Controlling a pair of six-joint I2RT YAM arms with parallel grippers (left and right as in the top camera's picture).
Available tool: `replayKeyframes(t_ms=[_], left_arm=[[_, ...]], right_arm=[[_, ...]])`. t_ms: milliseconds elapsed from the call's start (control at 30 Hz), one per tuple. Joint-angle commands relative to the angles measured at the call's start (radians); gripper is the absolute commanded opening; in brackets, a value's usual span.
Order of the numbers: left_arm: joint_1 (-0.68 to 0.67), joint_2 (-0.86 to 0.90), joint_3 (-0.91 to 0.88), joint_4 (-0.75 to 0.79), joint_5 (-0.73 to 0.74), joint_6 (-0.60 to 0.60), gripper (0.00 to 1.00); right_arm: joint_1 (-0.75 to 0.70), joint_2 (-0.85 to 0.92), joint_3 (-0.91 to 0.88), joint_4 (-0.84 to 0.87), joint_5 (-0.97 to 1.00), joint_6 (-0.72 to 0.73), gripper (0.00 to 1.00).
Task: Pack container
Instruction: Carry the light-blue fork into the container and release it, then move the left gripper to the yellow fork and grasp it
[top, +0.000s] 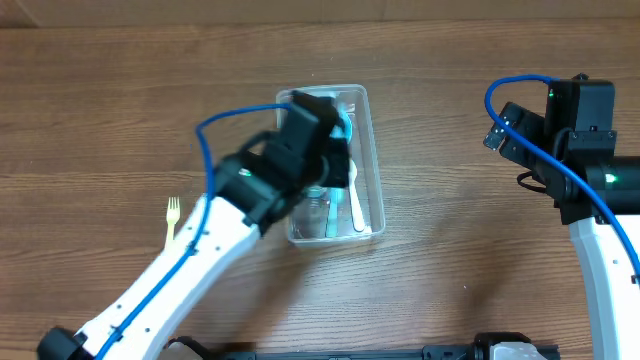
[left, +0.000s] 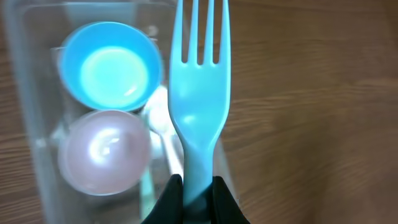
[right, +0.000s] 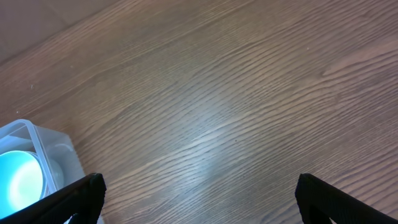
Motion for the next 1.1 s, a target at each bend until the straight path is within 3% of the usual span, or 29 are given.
replayKeyframes(t_ms=[0,133,333,367,400,433,467,700,767,867,967,1067], left_arm=[[-0.101,0.100,0.017,0.048,-0.081,-0.071,0.04],[-0.121,0.208,0.017,0.075,-0.107,-0.169,0.04],[-0.121,0.220,0.017,0.054,-0.129,-0.169,0.09],[-0.121,0.220,0.018,0.045,-0.129,-0.169,0.14],[-0.121,0.220,0.018,0.039,-0.129,-0.169,0.31],[-0.117,0.218,0.019,0.032,-0.129,-0.163,0.59],[-0.100,0.202,0.037,-0.001,-0.129,-0.152,0.70],[0.064,0.000,0.223,-0.306,-0.148,0.052,0.76],[0.143,-0.085,0.230,-0.451,-0.228,0.056,0.78],[0.274,-0.175,0.229,-0.671,-0.224,0.056,0.80],[0.330,-0.207,0.197,-0.757,-0.257,0.019,0.81],[0.395,-0.225,0.076,-0.766,-0.287,-0.061,1.00]], right_arm=[[-0.005,-0.003,0.016,0.003,0.007,-0.001,1.00],[-0.005,-0.003,0.016,0.003,0.007,-0.001,1.00],[-0.005,-0.003,0.016,0.003,0.007,-0.001,1.00],[-0.005,-0.003,0.016,0.003,0.007,-0.001,1.00],[-0.005,-0.003,0.016,0.003,0.007,-0.002,1.00],[-0.005,-0.003,0.016,0.003,0.007,-0.002,1.00],[-0.005,-0.003,0.016,0.003,0.007,-0.002,1.00],[-0.005,-0.003,0.016,0.003,0.007,-0.002,1.00],[-0.005,-0.003,0.016,0.003,0.007,-0.001,1.00],[-0.005,-0.003,0.016,0.003,0.007,-0.001,1.00],[-0.005,-0.003,0.016,0.003,0.007,-0.001,1.00],[-0.005,-0.003,0.016,0.003,0.007,-0.002,1.00]])
